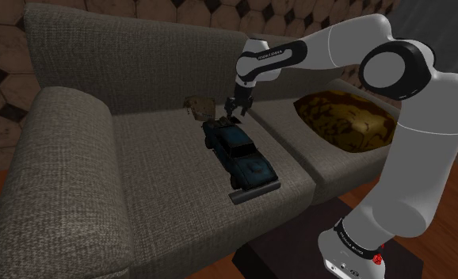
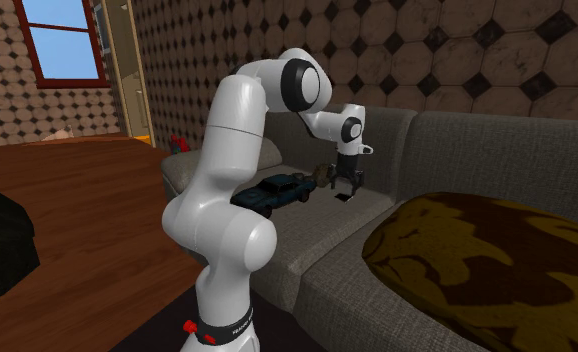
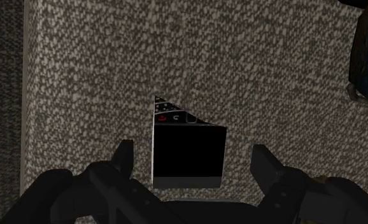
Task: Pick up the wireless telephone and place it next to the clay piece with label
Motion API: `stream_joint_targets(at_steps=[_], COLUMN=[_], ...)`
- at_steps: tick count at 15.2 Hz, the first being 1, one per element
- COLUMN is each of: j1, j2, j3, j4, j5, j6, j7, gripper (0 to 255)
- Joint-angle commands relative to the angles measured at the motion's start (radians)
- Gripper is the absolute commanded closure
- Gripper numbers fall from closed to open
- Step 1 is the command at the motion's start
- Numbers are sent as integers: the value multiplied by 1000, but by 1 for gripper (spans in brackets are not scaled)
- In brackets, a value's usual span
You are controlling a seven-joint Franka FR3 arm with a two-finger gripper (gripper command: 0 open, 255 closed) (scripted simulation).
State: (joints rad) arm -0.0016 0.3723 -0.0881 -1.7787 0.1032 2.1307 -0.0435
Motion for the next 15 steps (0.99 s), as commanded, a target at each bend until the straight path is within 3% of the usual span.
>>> stream_joint_targets(at_steps=[1,3,7,15], j1=[0,0,-2,-2], j2=[0,0,-47,-47], j3=[0,0,-5,-5], j4=[0,0,64,64], j5=[0,0,-9,-9], j6=[0,0,-110,-110], j7=[0,0,6,6], gripper=[0,0,0,0])
